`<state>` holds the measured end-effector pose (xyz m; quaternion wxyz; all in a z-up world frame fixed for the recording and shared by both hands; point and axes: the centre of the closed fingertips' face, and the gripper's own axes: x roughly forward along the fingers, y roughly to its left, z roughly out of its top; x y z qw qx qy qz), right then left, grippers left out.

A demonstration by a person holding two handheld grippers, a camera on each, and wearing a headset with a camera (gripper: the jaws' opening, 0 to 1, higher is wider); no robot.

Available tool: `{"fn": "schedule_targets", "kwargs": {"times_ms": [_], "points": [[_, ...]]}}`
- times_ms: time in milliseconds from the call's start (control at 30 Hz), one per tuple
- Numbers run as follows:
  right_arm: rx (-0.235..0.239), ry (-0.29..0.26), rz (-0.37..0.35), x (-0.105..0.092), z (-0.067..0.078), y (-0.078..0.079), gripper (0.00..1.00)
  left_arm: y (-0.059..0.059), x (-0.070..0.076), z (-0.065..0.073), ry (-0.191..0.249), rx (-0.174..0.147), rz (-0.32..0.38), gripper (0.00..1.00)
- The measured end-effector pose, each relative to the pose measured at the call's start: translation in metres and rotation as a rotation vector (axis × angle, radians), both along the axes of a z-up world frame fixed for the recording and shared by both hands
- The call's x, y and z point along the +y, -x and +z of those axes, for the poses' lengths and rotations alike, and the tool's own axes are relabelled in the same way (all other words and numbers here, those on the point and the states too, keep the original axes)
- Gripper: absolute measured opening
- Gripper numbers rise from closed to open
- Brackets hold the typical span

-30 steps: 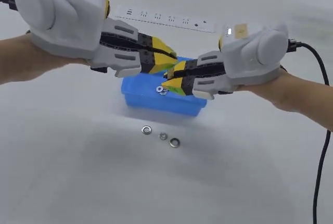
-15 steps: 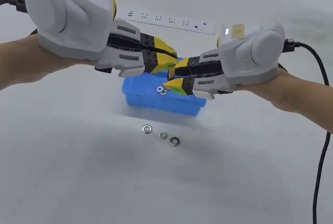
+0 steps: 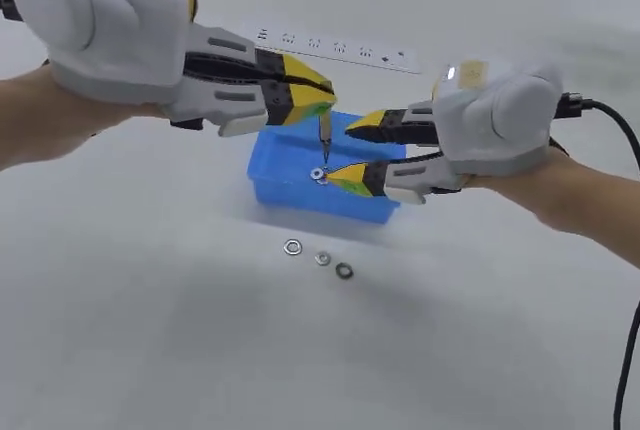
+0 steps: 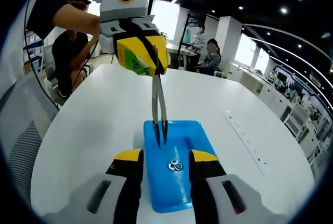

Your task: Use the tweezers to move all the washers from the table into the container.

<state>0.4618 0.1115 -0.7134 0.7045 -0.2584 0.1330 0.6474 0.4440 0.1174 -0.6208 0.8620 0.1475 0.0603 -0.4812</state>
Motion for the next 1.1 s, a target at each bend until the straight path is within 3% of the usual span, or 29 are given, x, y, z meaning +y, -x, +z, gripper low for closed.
{"fn": "schedule_targets", "kwargs": {"times_ms": [133, 233, 467, 600, 833, 1100], "points": [[-0.008, 0.028, -0.013, -0.012, -0.001, 0.009, 0.45, 0.011, 0.007, 0.001, 0.001, 0.007, 0.010, 0.05], [-0.017, 0.042, -0.021, -0.022, -0.002, 0.016, 0.47, 0.020, 0.009, 0.000, -0.005, 0.009, 0.008, 0.05], [0.009, 0.075, -0.047, -0.047, -0.010, 0.034, 0.58, 0.036, 0.006, -0.003, -0.003, 0.019, -0.003, 0.05], [-0.019, 0.124, -0.070, -0.062, -0.017, 0.036, 0.60, 0.042, 0.003, -0.004, -0.007, 0.016, -0.015, 0.05], [0.044, 0.096, -0.102, -0.070, -0.019, 0.047, 0.73, 0.047, 0.002, -0.011, -0.003, 0.033, -0.014, 0.05], [0.108, 0.099, -0.118, -0.076, -0.034, 0.062, 0.86, 0.056, -0.001, -0.032, -0.024, 0.066, -0.024, 0.05]]}}
